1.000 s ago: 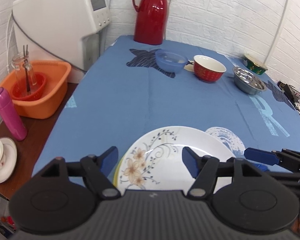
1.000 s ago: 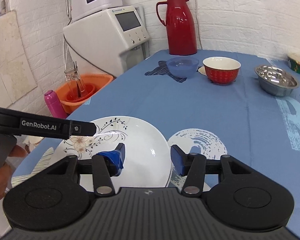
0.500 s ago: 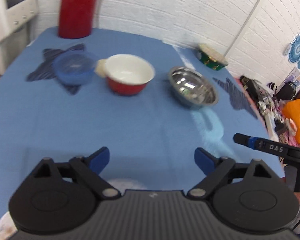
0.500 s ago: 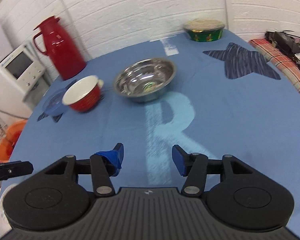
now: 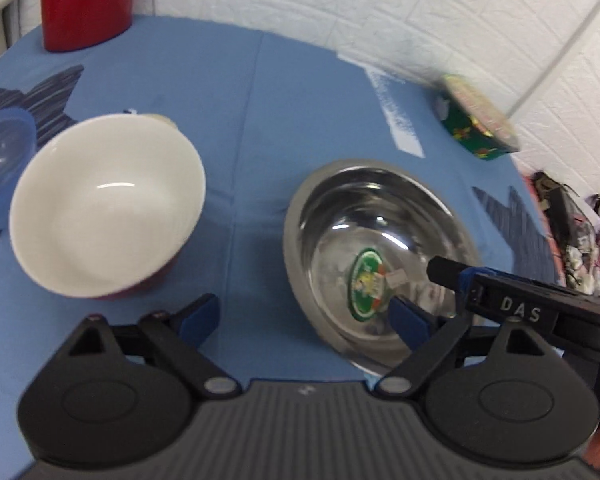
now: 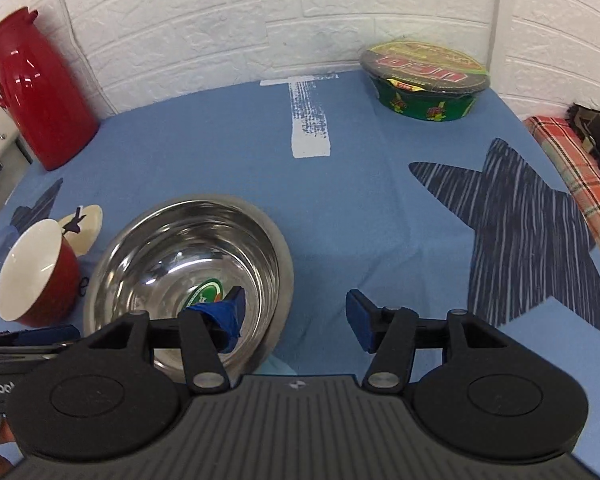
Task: Organize plates and bowls
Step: 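Move both tools to the steel bowl and close both on its rim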
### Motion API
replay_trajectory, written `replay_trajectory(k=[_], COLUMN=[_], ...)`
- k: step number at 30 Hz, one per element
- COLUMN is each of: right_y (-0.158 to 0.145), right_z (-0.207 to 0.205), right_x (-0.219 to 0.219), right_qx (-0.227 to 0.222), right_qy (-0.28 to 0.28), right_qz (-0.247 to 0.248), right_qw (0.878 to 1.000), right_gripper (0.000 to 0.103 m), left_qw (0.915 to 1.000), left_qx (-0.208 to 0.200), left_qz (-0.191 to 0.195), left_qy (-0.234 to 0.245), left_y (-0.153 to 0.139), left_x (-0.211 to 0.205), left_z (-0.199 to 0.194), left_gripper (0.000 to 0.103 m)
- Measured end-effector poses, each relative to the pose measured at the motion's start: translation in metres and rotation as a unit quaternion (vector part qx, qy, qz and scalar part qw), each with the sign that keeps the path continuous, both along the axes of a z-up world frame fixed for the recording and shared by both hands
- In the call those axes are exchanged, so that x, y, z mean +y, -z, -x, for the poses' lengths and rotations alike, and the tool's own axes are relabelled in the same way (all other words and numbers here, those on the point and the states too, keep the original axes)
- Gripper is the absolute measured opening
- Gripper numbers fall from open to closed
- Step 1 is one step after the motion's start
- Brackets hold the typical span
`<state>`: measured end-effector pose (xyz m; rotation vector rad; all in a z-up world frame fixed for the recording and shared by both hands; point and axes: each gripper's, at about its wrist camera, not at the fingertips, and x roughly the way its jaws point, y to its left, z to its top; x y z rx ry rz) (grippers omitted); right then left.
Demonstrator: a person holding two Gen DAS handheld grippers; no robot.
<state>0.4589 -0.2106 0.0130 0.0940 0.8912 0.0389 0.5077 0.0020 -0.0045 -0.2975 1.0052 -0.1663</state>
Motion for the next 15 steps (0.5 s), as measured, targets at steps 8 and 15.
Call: replay_trajectory(k=[8,15], right_y=[0.017,0.013], right_z=[-0.010,-0.019], right_x=[0.011,0.010], right_qx=[-0.013,0.008], right_qy=[-0.034,-0.046], right_qz=[0.041,0.033], right_qw=[0.999,0.998], right_gripper=[0.047,0.046], left_qw=[0.9992,0.9992], left_qx=[-0.017,-0.017], left_qz=[-0.035,-0.035], left_qy=[-0.011,-0.005], left_y=[0.004,0.003], left_x=[-0.004,-0.007], left_z=[-0.005,-0.007], left_gripper=[0.076,0.070])
